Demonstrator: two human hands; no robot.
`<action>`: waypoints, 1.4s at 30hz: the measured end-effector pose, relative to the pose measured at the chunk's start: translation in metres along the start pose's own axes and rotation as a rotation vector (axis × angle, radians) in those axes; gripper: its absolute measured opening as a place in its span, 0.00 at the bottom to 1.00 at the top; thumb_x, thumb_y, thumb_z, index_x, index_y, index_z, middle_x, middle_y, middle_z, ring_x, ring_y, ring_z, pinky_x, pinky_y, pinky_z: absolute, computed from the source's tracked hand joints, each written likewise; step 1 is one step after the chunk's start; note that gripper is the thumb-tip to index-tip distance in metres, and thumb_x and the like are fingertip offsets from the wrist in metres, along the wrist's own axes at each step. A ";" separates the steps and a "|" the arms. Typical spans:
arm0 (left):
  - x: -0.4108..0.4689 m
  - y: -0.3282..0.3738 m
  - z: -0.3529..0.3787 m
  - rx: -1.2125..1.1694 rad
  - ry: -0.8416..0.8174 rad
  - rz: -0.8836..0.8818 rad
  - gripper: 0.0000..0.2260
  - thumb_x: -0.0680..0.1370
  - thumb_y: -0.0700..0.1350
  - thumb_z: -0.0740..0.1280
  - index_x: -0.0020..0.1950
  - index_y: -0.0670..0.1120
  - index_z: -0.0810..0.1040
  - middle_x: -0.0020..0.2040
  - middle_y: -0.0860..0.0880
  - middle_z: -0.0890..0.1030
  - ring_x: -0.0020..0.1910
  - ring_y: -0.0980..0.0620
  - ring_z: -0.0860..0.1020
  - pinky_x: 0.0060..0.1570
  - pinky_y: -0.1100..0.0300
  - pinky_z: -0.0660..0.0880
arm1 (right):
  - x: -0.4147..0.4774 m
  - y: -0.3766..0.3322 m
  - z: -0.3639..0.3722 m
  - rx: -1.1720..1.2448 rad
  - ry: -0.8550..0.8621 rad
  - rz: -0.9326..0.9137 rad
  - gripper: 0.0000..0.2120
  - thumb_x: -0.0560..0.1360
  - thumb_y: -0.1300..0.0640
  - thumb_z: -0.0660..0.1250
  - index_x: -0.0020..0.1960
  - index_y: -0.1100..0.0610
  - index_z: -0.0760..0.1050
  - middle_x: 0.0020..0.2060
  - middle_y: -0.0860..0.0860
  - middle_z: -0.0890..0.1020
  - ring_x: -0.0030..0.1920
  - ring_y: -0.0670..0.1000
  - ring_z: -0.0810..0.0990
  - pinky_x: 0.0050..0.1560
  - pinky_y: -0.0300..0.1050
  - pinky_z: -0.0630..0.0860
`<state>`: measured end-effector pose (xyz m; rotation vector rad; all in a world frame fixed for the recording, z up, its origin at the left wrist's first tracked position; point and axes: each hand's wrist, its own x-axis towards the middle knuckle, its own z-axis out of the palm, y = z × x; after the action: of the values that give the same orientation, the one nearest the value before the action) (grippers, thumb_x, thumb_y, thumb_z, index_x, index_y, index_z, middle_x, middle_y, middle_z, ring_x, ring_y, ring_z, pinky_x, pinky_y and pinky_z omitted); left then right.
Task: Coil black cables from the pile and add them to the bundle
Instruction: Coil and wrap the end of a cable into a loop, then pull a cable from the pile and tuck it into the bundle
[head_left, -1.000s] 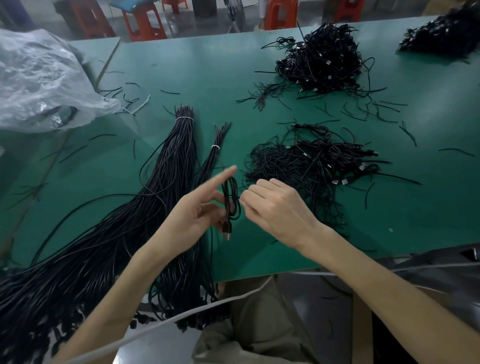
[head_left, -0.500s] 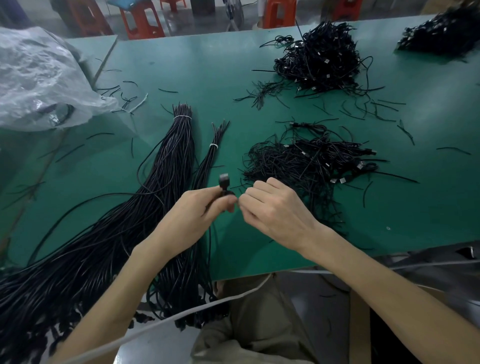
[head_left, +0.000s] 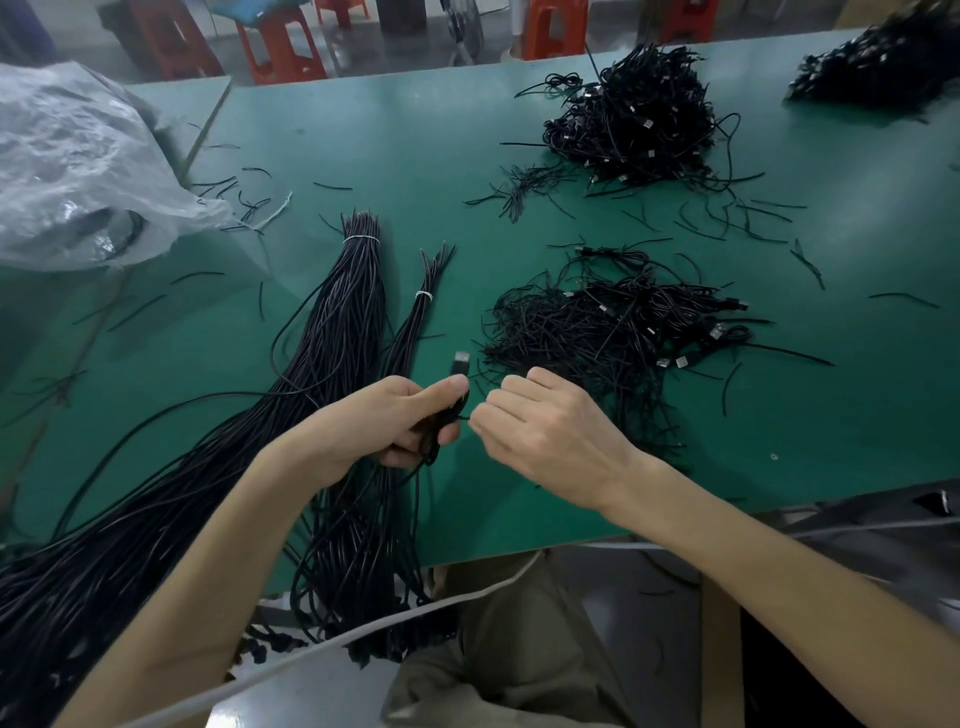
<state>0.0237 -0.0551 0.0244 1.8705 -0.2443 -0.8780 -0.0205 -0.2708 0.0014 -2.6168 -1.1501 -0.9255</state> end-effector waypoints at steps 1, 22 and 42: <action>-0.001 -0.002 -0.001 0.031 0.006 0.045 0.29 0.80 0.70 0.60 0.40 0.46 0.83 0.27 0.51 0.66 0.27 0.51 0.64 0.29 0.65 0.66 | -0.002 0.000 -0.001 0.083 -0.035 0.070 0.10 0.81 0.62 0.65 0.41 0.59 0.77 0.34 0.51 0.77 0.35 0.53 0.75 0.39 0.48 0.74; 0.041 -0.047 0.005 0.954 0.655 -0.251 0.19 0.82 0.58 0.65 0.50 0.44 0.64 0.49 0.46 0.71 0.42 0.45 0.74 0.40 0.52 0.68 | -0.065 0.159 -0.011 0.564 0.003 1.338 0.15 0.84 0.51 0.63 0.49 0.60 0.82 0.36 0.53 0.84 0.32 0.49 0.80 0.36 0.43 0.75; 0.014 -0.019 -0.013 0.153 0.134 0.280 0.14 0.84 0.50 0.65 0.46 0.42 0.80 0.34 0.48 0.81 0.33 0.50 0.79 0.36 0.59 0.76 | 0.033 -0.008 0.039 0.784 -0.408 0.629 0.30 0.79 0.66 0.65 0.76 0.46 0.67 0.64 0.50 0.76 0.62 0.51 0.77 0.65 0.50 0.75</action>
<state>0.0383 -0.0447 0.0049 1.9675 -0.4891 -0.5536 0.0099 -0.2305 -0.0117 -2.2570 -0.4932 0.1732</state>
